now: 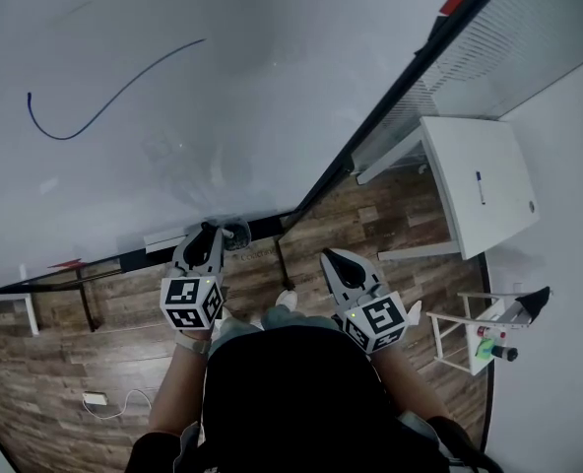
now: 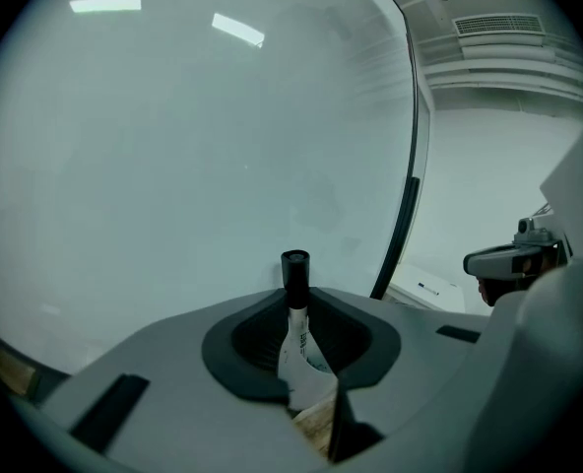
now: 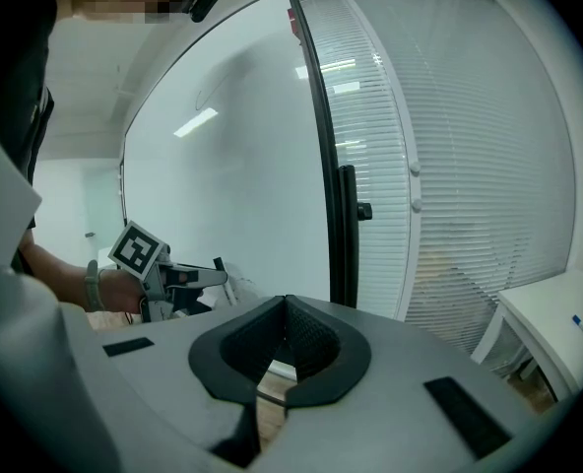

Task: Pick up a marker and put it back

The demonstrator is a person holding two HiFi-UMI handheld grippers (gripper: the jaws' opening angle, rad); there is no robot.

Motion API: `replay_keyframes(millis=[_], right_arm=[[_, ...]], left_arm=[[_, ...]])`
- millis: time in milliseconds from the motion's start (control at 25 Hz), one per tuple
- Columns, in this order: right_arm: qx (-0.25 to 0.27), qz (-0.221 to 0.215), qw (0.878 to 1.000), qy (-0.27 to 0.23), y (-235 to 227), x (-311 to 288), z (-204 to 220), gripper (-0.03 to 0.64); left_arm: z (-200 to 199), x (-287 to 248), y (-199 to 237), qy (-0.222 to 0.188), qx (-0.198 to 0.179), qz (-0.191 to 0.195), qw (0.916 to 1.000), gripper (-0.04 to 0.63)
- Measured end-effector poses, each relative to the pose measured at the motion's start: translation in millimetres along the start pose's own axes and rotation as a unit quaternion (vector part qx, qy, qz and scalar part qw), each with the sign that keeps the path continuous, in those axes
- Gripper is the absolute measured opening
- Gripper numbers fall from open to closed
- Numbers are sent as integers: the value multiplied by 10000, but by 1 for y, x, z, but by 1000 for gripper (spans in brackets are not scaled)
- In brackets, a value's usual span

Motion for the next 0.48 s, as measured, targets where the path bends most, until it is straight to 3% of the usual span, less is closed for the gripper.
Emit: replay_keyframes(millis=[480], right_arm=[[189, -436, 9987, -171, 34, -39, -24, 29]], left_arm=[[-48, 55, 21, -800, 169, 111, 9966, 77]])
Point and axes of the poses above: the fingertips, and each gripper's own axes: x backward along the fingers, y to its left, z out of its underside, the point moved 2 cm from there along x, backward along the fingers, and after that the axes turned 14 degrees about -z, right-handed, at the moved point
